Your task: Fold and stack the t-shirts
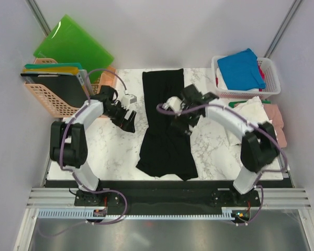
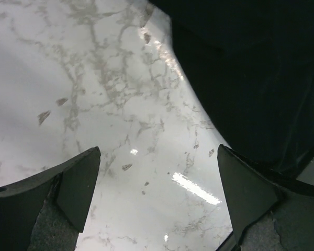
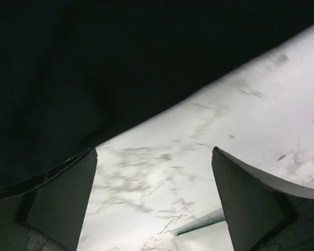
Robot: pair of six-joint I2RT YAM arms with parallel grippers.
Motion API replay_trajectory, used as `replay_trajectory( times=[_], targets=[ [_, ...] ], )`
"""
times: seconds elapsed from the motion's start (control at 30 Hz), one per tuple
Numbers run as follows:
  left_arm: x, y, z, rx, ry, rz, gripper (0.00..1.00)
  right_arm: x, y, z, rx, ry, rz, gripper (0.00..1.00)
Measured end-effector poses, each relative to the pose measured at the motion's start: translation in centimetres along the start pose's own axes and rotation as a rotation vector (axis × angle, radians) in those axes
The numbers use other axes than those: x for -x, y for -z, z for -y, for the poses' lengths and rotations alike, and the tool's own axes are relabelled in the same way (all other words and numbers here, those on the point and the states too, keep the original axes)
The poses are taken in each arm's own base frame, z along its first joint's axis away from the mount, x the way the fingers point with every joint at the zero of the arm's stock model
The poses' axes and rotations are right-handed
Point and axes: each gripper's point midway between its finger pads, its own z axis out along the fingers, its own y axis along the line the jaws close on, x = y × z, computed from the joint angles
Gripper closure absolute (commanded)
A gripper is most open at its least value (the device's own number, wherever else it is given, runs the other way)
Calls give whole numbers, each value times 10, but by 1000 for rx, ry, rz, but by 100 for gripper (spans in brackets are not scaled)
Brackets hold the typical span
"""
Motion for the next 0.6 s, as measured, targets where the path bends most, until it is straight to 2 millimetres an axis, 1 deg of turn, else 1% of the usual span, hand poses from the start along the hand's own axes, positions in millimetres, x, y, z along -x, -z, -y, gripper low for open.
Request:
replay_trajectory(
  times=[0.03,0.1,0.17,0.23,0.3,0.37,0.43,0.5,0.6],
  targets=[
    [-4,6,-1,35,-1,13,0,7,16,-31,10,91,28,2],
    [-7,19,-6,118,-13,51,0,26,45,-85,37,251,123,2],
    [-3,36,-11,197,-34,97,0,36,70,-118,57,348,207,2],
    [7,55,-16,277,-61,146,0,35,84,-131,57,387,247,2],
    [16,72,-19,335,-85,189,0,26,83,-138,62,410,241,2],
    [21,88,-22,388,-96,221,0,11,71,-151,81,449,192,2],
    [23,98,-25,421,-96,241,0,-10,57,-170,120,504,128,2],
    [21,106,-29,450,-89,252,0,-32,45,-191,160,567,65,2],
    [10,109,-31,465,-70,252,0,-48,37,-218,200,655,16,2]
  ],
)
